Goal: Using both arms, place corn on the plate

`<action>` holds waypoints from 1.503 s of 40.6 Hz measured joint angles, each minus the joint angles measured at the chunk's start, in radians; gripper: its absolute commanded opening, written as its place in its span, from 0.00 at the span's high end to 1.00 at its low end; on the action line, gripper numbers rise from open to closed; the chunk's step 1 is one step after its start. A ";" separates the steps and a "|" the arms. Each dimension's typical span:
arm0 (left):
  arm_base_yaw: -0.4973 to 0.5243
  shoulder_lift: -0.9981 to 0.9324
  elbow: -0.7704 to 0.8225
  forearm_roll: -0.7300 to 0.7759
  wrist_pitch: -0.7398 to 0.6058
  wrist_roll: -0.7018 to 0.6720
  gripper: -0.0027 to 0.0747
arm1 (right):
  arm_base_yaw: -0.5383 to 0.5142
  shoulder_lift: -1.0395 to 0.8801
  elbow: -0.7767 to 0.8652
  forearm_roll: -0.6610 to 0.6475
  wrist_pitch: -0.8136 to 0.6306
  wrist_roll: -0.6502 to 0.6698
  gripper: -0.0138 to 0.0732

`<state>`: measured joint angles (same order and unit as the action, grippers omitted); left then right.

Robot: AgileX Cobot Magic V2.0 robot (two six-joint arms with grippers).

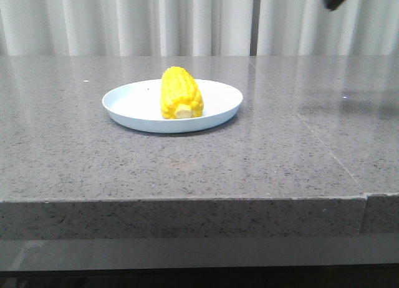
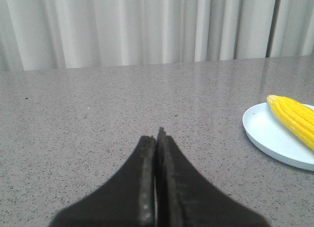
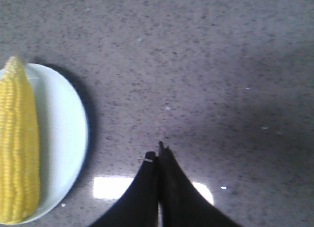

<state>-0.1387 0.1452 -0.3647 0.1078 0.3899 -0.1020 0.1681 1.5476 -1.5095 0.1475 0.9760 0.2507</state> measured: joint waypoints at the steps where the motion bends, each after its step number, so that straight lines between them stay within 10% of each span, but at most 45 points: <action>1: 0.000 0.000 0.000 0.000 0.000 0.000 0.99 | -0.012 -0.008 0.000 -0.003 0.010 -0.014 0.98; 13: 0.000 0.000 0.000 0.000 0.000 0.000 0.99 | -0.101 -0.214 0.192 -0.049 0.028 -0.106 0.98; 39: 0.000 0.000 0.000 0.000 0.000 0.000 0.99 | -0.101 -1.099 1.024 -0.170 -0.433 -0.118 0.98; 61: 0.000 0.000 0.000 0.000 0.000 0.000 0.99 | -0.101 -1.375 1.132 -0.176 -0.446 -0.123 0.98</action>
<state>-0.1387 0.1452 -0.3647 0.1078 0.3899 -0.1020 0.0670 0.1724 -0.3775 -0.0283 0.5302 0.1282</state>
